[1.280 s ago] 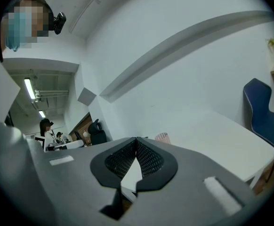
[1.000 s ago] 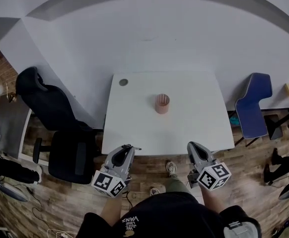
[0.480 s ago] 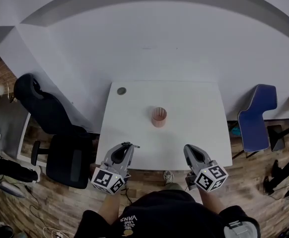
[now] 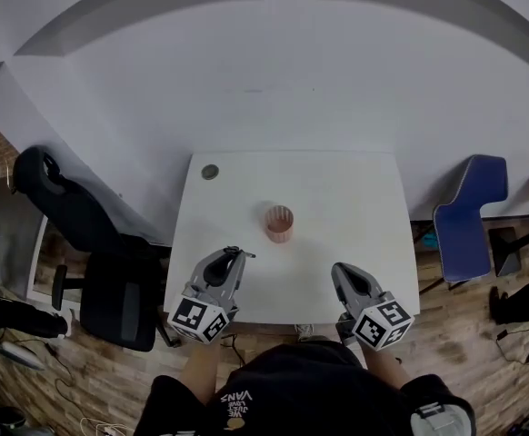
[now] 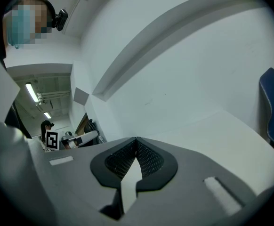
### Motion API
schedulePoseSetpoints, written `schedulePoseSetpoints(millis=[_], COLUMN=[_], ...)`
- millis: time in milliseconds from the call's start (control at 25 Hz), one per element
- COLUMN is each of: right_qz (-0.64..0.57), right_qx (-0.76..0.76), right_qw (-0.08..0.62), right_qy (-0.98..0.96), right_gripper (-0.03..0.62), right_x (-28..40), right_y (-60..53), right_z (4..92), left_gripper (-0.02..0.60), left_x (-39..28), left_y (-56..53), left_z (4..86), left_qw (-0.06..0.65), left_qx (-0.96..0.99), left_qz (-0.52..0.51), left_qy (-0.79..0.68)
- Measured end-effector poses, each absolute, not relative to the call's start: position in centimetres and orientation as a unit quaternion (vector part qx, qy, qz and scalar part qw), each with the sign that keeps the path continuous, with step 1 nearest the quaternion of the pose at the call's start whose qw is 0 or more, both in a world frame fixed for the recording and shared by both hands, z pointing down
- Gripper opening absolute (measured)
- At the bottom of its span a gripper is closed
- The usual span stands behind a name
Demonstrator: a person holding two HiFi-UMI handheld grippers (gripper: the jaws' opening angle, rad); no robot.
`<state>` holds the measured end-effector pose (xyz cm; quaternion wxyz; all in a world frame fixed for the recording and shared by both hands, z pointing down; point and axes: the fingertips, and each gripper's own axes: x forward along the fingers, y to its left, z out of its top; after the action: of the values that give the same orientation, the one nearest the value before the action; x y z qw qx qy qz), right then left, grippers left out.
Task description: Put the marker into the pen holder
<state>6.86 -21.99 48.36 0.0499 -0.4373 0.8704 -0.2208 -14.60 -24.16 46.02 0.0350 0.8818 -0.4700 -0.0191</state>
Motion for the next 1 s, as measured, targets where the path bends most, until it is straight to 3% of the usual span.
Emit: schedulePoseSetpoints(millis=[1000], right_qz=[-0.230], right_qx=[-0.440], right_qw=[0.039], right_qy=[0.867], right_gripper=[0.002], right_x=[10.1], right_y=[-26.2], right_z=[50.2], left_gripper=[0.094], left_x=[-8.1], left_y=[-33.8], left_z=[50.3], left_qw=[0.005], left_qx=[0.898], left_qz=[0.032], left_qy=[-0.438])
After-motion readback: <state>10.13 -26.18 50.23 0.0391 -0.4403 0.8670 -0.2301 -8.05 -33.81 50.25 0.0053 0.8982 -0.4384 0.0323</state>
